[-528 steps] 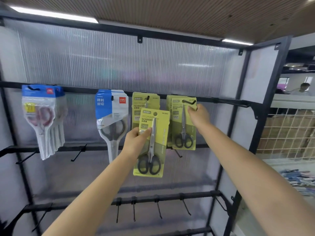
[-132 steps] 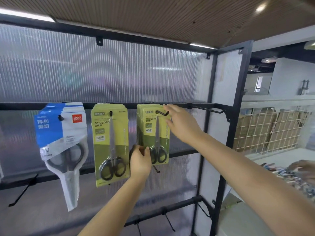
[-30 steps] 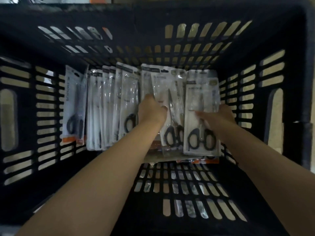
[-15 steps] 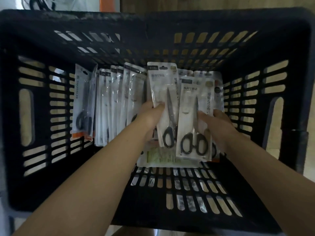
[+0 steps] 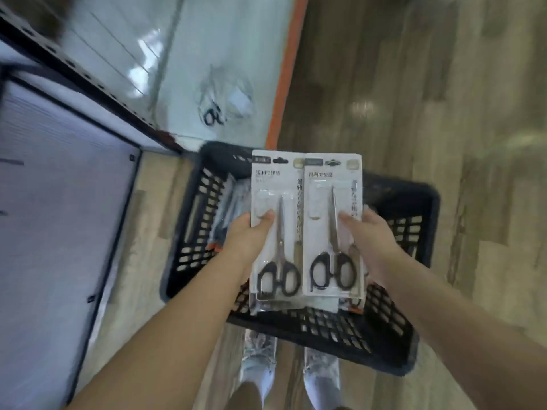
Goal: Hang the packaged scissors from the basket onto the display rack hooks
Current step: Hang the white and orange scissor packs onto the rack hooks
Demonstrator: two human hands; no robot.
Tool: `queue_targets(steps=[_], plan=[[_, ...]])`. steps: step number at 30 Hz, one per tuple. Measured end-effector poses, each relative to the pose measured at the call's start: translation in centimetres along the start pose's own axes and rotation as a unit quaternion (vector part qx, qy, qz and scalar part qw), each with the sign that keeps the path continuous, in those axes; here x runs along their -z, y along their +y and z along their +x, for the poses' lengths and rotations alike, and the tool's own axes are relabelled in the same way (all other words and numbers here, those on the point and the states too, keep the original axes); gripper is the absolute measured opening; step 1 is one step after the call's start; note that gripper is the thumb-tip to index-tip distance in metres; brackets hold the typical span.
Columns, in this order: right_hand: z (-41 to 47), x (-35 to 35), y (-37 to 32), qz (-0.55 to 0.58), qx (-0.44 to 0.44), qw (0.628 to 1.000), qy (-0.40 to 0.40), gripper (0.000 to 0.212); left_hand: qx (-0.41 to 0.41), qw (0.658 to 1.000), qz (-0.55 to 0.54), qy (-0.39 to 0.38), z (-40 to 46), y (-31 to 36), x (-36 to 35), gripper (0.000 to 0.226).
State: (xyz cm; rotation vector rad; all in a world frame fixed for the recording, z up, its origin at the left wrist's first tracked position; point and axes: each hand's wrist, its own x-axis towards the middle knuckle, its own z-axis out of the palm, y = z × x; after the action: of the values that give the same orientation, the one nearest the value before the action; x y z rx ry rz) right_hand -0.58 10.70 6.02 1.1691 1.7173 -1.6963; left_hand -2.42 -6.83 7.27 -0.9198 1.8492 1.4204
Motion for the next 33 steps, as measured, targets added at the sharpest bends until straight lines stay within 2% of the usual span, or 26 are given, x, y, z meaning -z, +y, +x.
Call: queue_targets(steps=[6, 9, 15, 17, 19, 22, 23, 26, 30, 33], plan=[[-12.1, -1.4, -16.1, -0.013, 0.124, 0.989, -0.076, 0.016, -0.106, 0.989, -0.07, 0.076, -12.5, 12.8, 7.2, 0.032], [-19.9, -2.1, -24.4, -0.032, 0.193, 0.976, -0.099, 0.021, -0.167, 0.974, -0.095, 0.117, -20.2, 19.6, 11.7, 0.035], [-37.3, -4.1, -37.8, -0.028, 0.341, 0.925, -0.168, 0.01, -0.304, 0.912, -0.153, 0.227, -36.7, 28.3, 21.4, 0.022], [-42.3, -4.8, -40.7, -0.034, 0.375, 0.911, -0.17, 0.017, -0.333, 0.893, -0.173, 0.248, -42.0, 29.9, 24.3, 0.023], [-46.8, -5.7, -42.8, -0.033, 0.41, 0.891, -0.191, 0.027, -0.366, 0.867, -0.202, 0.27, -46.9, 30.4, 26.9, 0.02], [-52.6, -7.1, -44.1, -0.05, 0.471, 0.847, -0.243, 0.028, -0.389, 0.838, -0.256, 0.284, -52.0, 29.8, 29.7, 0.02], [-54.0, -7.7, -44.0, -0.049, 0.486, 0.834, -0.258, 0.035, -0.396, 0.827, -0.27, 0.294, -53.1, 29.3, 30.5, 0.021], [-56.5, -9.7, -42.4, -0.074, 0.481, 0.818, -0.305, 0.048, -0.385, 0.806, -0.297, 0.338, -54.6, 27.7, 31.7, 0.027], [-57.6, -12.8, -40.1, -0.099, 0.472, 0.815, -0.321, 0.037, -0.366, 0.801, -0.298, 0.368, -55.0, 26.0, 33.4, 0.03], [-58.9, -14.6, -40.9, -0.106, 0.474, 0.81, -0.329, 0.022, -0.375, 0.796, -0.302, 0.366, -54.9, 26.2, 35.0, 0.036]])
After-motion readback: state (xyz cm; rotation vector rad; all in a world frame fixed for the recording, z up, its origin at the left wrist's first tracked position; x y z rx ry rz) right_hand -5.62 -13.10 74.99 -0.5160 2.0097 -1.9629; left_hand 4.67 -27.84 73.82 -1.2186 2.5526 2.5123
